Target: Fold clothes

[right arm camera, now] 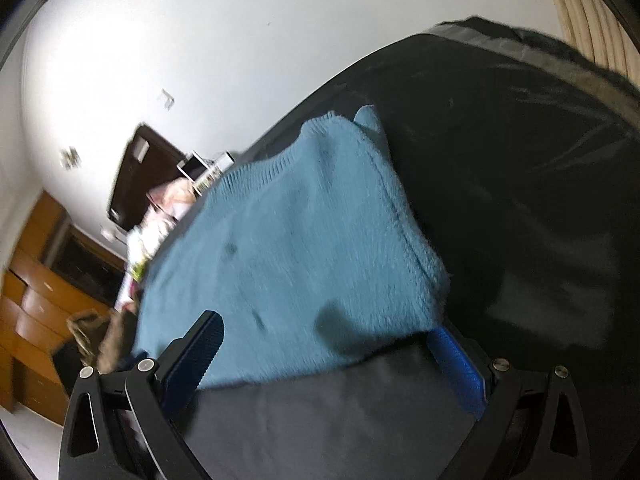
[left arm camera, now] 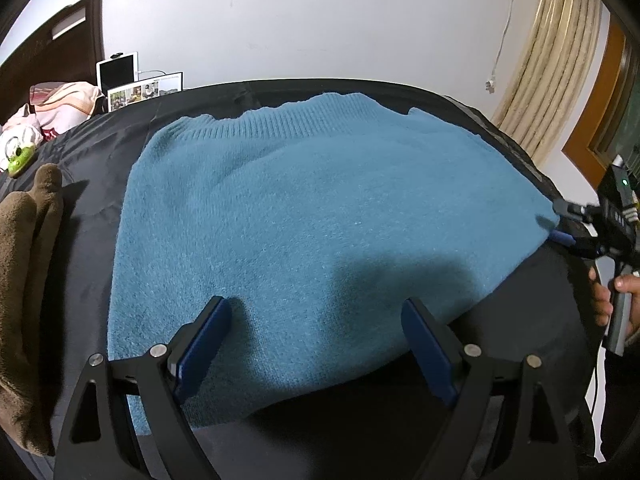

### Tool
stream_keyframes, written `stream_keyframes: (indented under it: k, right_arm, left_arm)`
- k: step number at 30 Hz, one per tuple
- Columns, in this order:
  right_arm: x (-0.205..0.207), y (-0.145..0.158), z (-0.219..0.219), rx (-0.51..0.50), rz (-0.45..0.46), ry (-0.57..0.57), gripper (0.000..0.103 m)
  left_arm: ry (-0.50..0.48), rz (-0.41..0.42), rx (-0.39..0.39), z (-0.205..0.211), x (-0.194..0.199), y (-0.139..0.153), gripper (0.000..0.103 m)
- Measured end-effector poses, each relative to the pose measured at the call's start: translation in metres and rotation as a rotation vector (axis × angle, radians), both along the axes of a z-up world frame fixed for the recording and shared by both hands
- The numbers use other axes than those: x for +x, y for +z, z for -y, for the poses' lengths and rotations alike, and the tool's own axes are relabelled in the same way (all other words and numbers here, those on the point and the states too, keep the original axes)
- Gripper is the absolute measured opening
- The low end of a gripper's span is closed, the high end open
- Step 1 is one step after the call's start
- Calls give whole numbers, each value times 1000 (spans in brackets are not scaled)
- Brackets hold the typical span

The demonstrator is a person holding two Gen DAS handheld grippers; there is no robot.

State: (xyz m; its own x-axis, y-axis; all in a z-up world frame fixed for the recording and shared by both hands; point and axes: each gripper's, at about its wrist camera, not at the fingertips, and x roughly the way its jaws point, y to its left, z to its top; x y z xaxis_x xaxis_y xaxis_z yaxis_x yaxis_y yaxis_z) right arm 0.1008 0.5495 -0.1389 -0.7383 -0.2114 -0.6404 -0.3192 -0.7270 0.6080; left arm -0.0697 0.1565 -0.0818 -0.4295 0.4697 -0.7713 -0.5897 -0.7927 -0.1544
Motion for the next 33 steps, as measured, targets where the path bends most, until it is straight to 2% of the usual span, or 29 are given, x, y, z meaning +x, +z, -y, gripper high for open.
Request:
stream_keyframes:
  k: [4,8,12,15,18,20,23,26,29,33]
  right_arm:
    - [-9,-5,-9,-125,-42,-26,102]
    - [-20,-5,-13,-156,-68,-69,102]
    - [-34,-3,-8,-119,-57,-86,102]
    - [-45,-1,0,-41,-38,-85,102]
    - [-50,2,6,39,-15,-99,85]
    - [-51,2,7,75,0,-113,60]
    - [-51,1,5,112,21,-132,40]
    - [-46,3,5,151,10,-142,29]
    - [-47,13,14,238,-17,-133,24]
    - [-44,27,36,403,-65,-100,24]
  left_arm:
    - [-14,-7,-9,-3,3,-2,99]
    - [-22,-11,-13,-5,5,-3,102]
    - [-21,-13,-14,-5,5,-4,102]
    - [-20,-19,-19,-5,6,-5,102]
    - [-19,-23,-24,-7,7,-5,102]
    - [-18,-23,-25,-8,8,-5,102]
    - [-16,-24,-28,-10,8,-5,102]
    - [-14,-24,-30,-12,9,-6,102]
    - [-8,-9,-27,-14,6,-3,102]
    - [6,32,-16,-16,-2,5,102]
